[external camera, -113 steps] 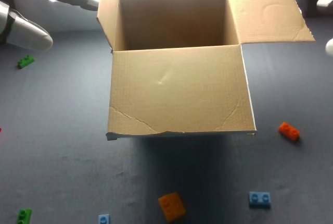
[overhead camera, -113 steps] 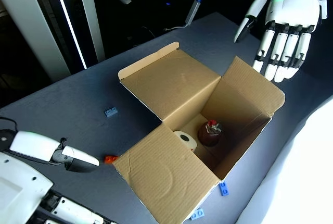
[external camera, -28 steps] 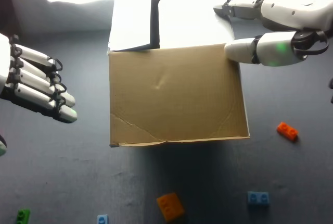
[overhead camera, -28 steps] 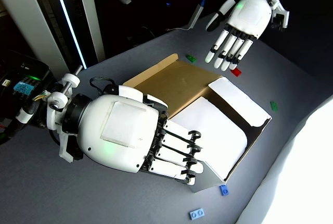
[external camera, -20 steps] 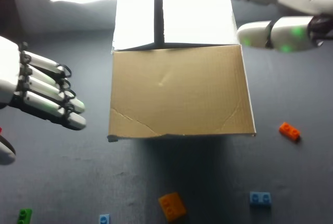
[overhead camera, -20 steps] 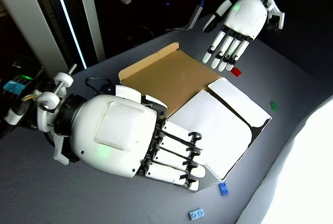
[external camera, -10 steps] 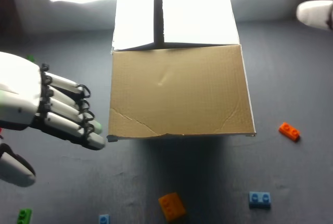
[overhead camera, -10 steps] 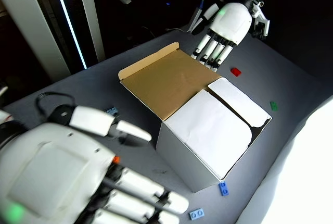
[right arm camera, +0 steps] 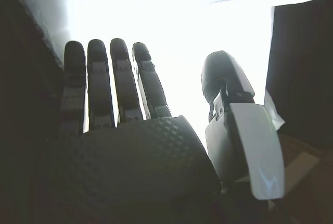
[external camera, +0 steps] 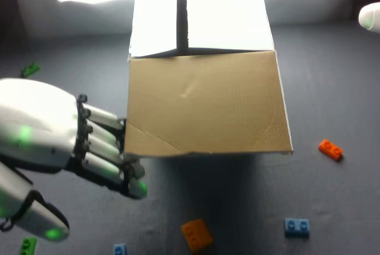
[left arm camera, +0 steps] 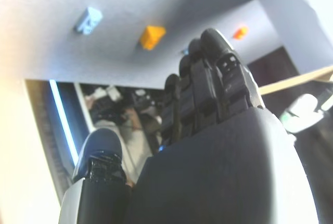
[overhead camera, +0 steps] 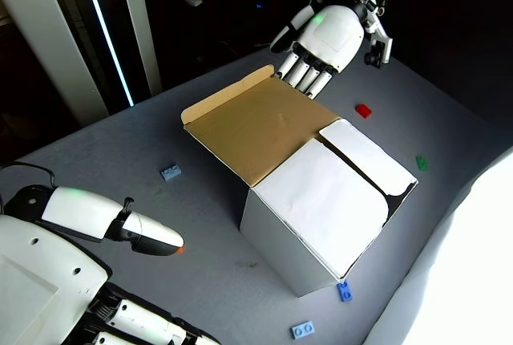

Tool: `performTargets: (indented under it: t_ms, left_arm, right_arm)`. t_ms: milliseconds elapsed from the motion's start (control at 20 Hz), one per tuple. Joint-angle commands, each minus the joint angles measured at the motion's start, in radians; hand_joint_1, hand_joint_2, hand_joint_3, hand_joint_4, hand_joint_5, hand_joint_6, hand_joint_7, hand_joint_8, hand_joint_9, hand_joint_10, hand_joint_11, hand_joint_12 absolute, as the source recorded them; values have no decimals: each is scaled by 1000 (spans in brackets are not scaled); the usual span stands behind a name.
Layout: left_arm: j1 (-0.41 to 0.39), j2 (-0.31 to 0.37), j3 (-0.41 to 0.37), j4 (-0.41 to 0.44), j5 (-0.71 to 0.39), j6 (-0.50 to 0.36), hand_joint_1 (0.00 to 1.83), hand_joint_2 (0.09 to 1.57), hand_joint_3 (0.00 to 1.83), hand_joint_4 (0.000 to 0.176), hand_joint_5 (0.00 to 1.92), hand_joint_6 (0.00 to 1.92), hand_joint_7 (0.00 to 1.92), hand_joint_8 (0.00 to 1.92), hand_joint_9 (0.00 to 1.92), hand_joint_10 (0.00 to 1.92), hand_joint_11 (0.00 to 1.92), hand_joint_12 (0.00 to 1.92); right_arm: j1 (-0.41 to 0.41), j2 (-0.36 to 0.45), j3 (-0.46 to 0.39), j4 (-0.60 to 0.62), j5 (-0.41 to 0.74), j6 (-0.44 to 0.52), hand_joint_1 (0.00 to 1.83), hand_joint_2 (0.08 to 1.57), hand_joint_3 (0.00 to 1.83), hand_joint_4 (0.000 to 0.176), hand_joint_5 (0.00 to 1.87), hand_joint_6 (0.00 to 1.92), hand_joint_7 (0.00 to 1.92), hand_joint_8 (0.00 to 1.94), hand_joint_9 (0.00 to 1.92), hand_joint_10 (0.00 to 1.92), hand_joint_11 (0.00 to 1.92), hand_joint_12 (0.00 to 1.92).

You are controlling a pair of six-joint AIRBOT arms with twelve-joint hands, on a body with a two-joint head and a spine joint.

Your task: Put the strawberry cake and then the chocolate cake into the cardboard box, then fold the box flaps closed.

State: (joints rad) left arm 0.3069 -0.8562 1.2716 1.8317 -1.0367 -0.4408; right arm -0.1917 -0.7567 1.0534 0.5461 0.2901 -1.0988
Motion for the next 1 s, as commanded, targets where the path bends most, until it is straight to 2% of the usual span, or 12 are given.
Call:
performTargets:
  t_ms: [0,150,250,350,500,600,700,800,950]
  left_arm:
    - [-3,8,-4,-83,-24,5,0,1313,0,74,189,0,220,0,306,10,0,1125]
    - [18,9,-33,-105,-17,8,0,1312,0,69,197,3,212,1,320,12,0,1162]
    - [18,10,-43,-120,-12,8,0,1314,0,66,204,5,235,7,324,11,0,1152]
    - [13,10,-45,-144,-12,8,0,1311,0,64,213,6,249,7,321,8,0,1124]
    - [0,11,-37,-163,-11,2,0,1305,0,72,210,3,218,0,298,1,0,1095]
    - [-26,12,-20,-184,-15,-18,0,1304,0,70,206,1,244,11,330,14,0,1095]
    - [-87,12,3,-188,-28,-62,0,1305,0,74,192,1,242,6,332,12,0,1116]
    - [-156,11,20,-187,-42,-96,0,1306,0,70,205,7,250,8,336,13,0,1120]
    - [-320,9,42,-159,-65,-156,0,1311,2,69,197,3,279,17,343,14,0,1120]
  right_arm:
    - [14,15,2,-8,106,6,0,1309,0,0,189,1,205,2,214,5,0,640]
    - [15,15,2,-8,104,6,0,1317,1,0,200,5,224,9,209,2,0,632]
    - [15,15,2,-8,101,5,0,1319,1,0,179,6,212,2,213,3,0,751]
    - [15,15,2,-8,95,3,0,1317,1,0,179,5,240,10,238,13,0,783]
    - [15,15,1,-8,90,3,0,1318,0,0,196,10,249,7,244,12,0,777]
    - [15,15,-2,-8,85,3,0,1316,0,0,198,8,239,1,227,3,0,742]
    - [17,15,-7,-8,78,2,0,1307,0,0,218,9,239,3,213,3,0,613]
    - [18,15,-9,-8,76,-2,0,1302,0,0,220,8,247,4,215,3,0,632]
    - [18,15,-12,-8,71,-5,0,1301,0,0,226,7,220,8,203,6,0,540]
